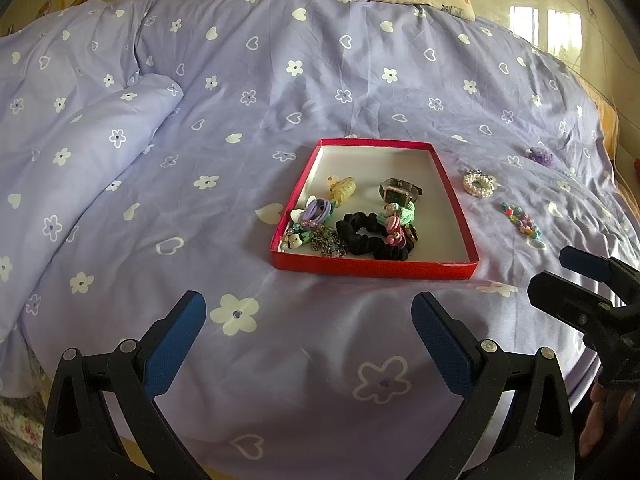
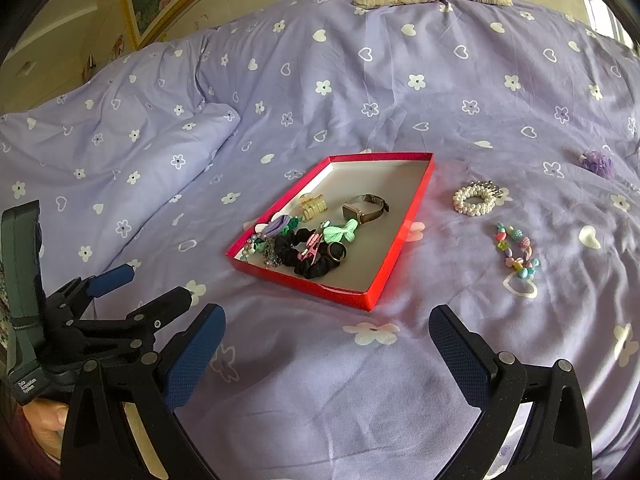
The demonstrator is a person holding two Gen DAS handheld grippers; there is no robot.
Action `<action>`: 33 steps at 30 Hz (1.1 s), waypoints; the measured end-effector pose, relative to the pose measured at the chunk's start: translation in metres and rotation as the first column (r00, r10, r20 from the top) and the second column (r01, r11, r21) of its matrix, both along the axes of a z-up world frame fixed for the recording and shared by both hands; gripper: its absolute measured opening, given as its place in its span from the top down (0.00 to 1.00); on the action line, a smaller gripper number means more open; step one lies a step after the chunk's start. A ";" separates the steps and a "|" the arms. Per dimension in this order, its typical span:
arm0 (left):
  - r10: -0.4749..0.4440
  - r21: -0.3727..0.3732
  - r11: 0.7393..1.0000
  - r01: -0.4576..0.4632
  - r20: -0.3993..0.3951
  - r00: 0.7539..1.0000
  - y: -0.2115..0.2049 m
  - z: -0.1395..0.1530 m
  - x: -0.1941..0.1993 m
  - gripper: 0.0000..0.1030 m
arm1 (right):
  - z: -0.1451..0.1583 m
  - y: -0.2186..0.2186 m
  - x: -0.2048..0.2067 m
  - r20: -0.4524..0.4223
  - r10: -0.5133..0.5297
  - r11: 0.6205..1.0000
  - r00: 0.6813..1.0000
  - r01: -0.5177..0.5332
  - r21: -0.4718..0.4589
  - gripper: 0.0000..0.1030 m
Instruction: Organize jewelry
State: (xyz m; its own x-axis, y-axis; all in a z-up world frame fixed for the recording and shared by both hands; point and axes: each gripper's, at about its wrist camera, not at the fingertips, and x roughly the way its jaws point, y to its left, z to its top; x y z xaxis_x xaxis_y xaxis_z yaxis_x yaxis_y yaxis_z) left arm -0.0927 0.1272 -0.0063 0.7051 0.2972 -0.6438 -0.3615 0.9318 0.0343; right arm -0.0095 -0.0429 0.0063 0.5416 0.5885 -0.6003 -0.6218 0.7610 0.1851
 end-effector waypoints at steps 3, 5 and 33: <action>-0.001 -0.001 1.000 0.001 0.001 1.000 0.000 0.000 0.001 0.00 | 0.000 0.000 0.000 -0.001 0.000 1.000 1.000 0.000 0.000 0.00; -0.001 -0.001 1.000 0.001 0.001 1.000 0.000 0.000 0.001 0.00 | 0.001 0.001 0.000 -0.001 0.001 1.000 1.000 -0.001 0.000 0.00; -0.015 -0.007 1.000 0.015 -0.015 1.000 -0.001 0.001 0.017 0.00 | 0.001 0.000 0.013 -0.012 -0.006 1.000 1.000 0.006 0.005 0.00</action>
